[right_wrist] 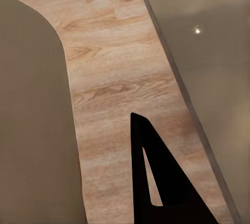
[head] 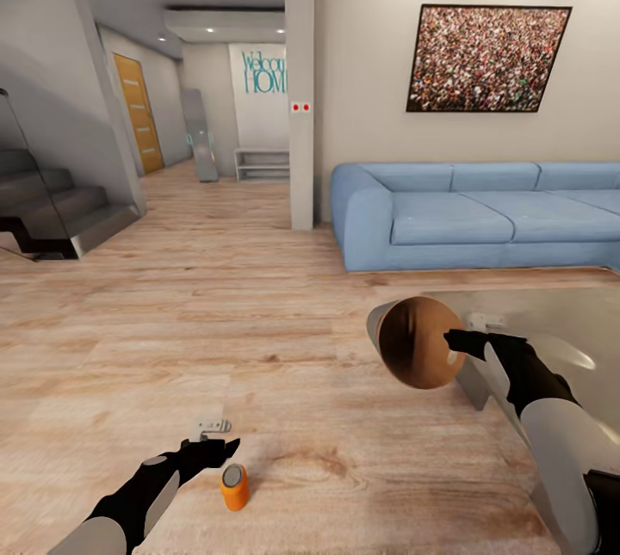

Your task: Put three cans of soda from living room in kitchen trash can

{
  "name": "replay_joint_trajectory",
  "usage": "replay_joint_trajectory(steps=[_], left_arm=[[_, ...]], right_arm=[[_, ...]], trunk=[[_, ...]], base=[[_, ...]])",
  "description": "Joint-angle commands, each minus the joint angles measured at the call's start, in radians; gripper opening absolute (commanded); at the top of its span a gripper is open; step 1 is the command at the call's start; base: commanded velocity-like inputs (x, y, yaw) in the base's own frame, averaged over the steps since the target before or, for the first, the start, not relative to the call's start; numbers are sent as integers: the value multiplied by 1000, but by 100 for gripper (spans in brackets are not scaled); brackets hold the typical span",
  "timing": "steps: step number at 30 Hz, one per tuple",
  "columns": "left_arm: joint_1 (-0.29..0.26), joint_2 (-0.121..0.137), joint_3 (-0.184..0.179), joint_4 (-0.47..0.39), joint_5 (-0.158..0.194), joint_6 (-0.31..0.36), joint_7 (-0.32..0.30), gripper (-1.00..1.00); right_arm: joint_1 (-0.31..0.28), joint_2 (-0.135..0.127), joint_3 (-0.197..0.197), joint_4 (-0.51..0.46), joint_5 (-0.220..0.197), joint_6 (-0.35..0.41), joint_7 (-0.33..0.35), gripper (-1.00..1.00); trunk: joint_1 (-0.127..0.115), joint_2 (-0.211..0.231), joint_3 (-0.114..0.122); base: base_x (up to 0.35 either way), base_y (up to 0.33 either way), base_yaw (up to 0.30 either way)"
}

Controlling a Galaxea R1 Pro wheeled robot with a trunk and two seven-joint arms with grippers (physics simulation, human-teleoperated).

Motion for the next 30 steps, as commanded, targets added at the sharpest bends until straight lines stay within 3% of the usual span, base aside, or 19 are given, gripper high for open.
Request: replay_joint_trajectory(steps=[1,11,23,30], left_arm=[[0,0,0,0,1,0,0,100],[0,0,0,0,1,0,0,100],[1,1,0,0,3,-11,-1,100],[1,2,0,0,3,-16,-6,100]], right_arm=[[-1,0,-1,-2,-8,0,0,-100],[0,1,53,-2,-8,0,-1,-100],[0,3,67,-2,-8,0,-1,-100],[0,3,68,-2,-8,0,-1,-100]], trunk=[[0,0,-4],[5,-3,-42],[5,-3,-42],[5,-3,-42]], base=[[0,0,0],[0,0,0],[5,4,0],[154,121,0]])
